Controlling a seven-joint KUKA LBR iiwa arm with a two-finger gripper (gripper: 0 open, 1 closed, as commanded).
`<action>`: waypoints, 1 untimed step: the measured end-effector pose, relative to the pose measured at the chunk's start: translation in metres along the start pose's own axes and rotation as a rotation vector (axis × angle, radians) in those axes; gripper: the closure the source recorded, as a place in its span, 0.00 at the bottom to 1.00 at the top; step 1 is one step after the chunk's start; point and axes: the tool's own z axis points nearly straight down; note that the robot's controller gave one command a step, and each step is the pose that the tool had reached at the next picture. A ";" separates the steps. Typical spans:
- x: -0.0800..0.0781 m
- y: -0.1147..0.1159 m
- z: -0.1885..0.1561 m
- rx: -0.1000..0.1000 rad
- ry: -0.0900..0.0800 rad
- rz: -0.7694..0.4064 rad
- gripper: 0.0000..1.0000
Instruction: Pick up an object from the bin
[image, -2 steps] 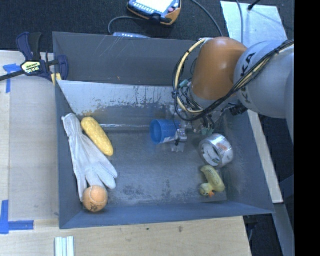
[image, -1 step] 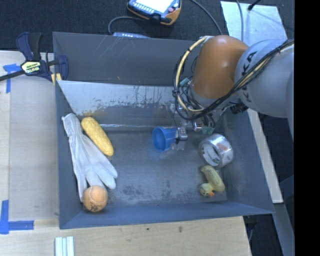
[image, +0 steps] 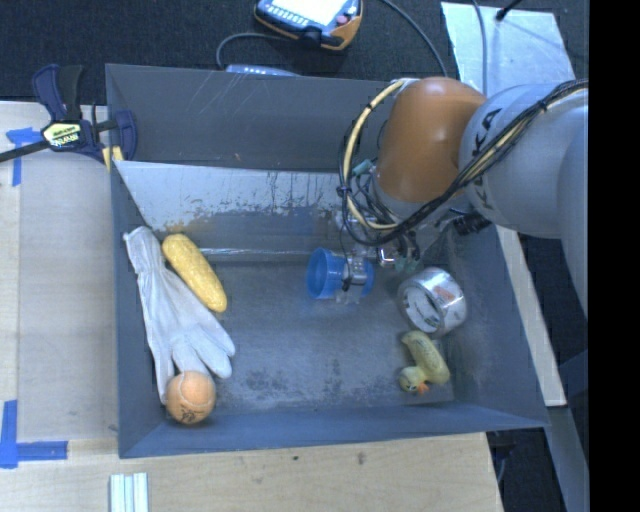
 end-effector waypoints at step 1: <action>0.009 0.013 0.055 -0.003 -0.015 0.102 1.00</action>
Offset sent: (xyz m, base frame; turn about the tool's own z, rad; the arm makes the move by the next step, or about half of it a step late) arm 0.0000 0.0000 0.0000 0.0000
